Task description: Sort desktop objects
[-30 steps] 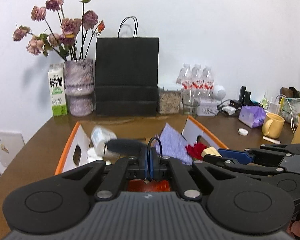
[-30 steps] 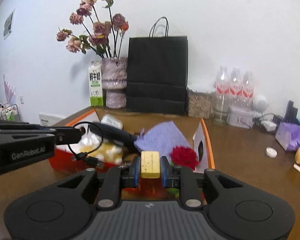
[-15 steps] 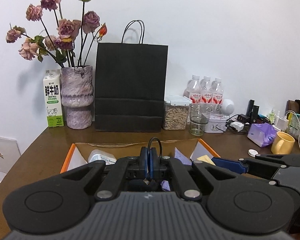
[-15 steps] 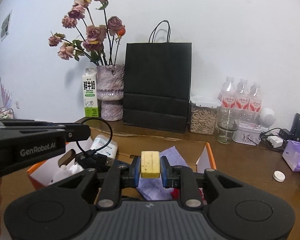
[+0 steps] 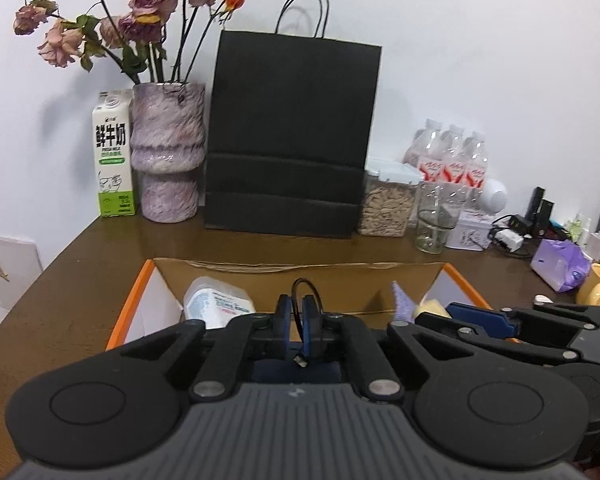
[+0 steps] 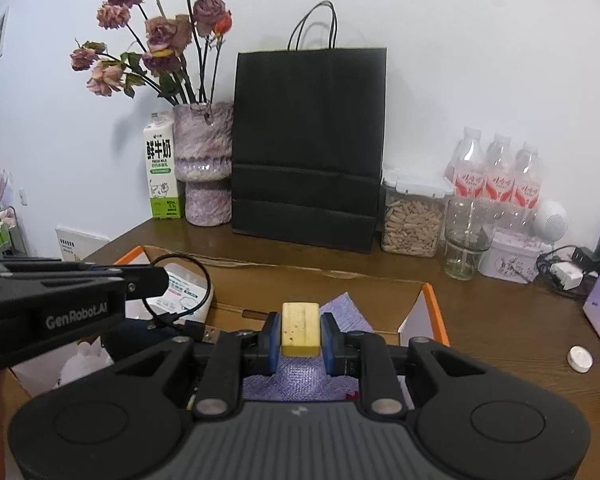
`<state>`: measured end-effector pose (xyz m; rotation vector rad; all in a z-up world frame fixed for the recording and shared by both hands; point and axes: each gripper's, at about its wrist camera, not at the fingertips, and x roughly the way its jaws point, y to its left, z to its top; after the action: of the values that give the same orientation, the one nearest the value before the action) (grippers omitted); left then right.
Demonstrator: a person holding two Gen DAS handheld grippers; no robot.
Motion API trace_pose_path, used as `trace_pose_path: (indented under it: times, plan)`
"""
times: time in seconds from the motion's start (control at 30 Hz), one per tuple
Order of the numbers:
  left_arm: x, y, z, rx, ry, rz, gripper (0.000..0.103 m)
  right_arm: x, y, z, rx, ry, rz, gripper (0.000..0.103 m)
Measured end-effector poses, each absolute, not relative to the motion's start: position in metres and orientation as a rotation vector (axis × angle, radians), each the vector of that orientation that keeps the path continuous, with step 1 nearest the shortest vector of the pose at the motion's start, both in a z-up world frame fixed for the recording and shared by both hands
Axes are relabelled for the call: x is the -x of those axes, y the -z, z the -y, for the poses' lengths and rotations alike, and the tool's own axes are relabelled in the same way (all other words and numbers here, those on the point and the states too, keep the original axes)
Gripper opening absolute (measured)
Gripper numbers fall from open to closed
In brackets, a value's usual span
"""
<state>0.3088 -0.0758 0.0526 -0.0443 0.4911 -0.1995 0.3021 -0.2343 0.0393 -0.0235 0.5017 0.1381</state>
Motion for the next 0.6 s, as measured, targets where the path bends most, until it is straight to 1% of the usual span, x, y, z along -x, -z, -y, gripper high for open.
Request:
trace_pose_path:
  times: [0.03,0.07,0.1,0.13,0.2,0.23,0.27,0.3,0.4,0.6]
  plan:
    - [-0.309,-0.052,0.075,0.043,0.188,-0.491,0.017,-0.304,-0.038,0.235,0.017,-0.137,-0.507,0.034]
    - [-0.31,-0.051,0.075,0.04,0.179,-0.49,0.036,-0.304,-0.037,0.236,0.012,-0.132,-0.509,0.045]
    - [-0.309,-0.051,0.075,0.033,0.167,-0.487,0.056,-0.304,-0.036,0.237,0.007,-0.123,-0.505,0.071]
    - [-0.308,-0.051,0.075,0.023,0.156,-0.478,0.063,-0.302,-0.036,0.238,0.006,-0.113,-0.494,0.088]
    - [-0.305,-0.052,0.076,0.003,0.134,-0.45,0.082,-0.299,-0.038,0.239,0.016,-0.1,-0.472,0.091]
    - [-0.303,-0.054,0.076,-0.006,0.123,-0.439,0.089,-0.298,-0.039,0.239,0.026,-0.092,-0.468,0.096]
    - [-0.303,-0.055,0.077,-0.013,0.114,-0.429,0.103,-0.297,-0.04,0.239,0.032,-0.087,-0.464,0.099]
    - [-0.3,-0.056,0.077,-0.018,0.107,-0.409,0.103,-0.296,-0.041,0.239,0.035,-0.085,-0.458,0.103]
    - [-0.294,-0.057,0.078,-0.031,0.091,-0.379,0.103,-0.293,-0.042,0.241,0.037,-0.081,-0.457,0.103]
    - [-0.289,-0.06,0.08,-0.037,0.086,-0.385,0.103,-0.285,-0.046,0.243,0.032,-0.077,-0.459,0.103]
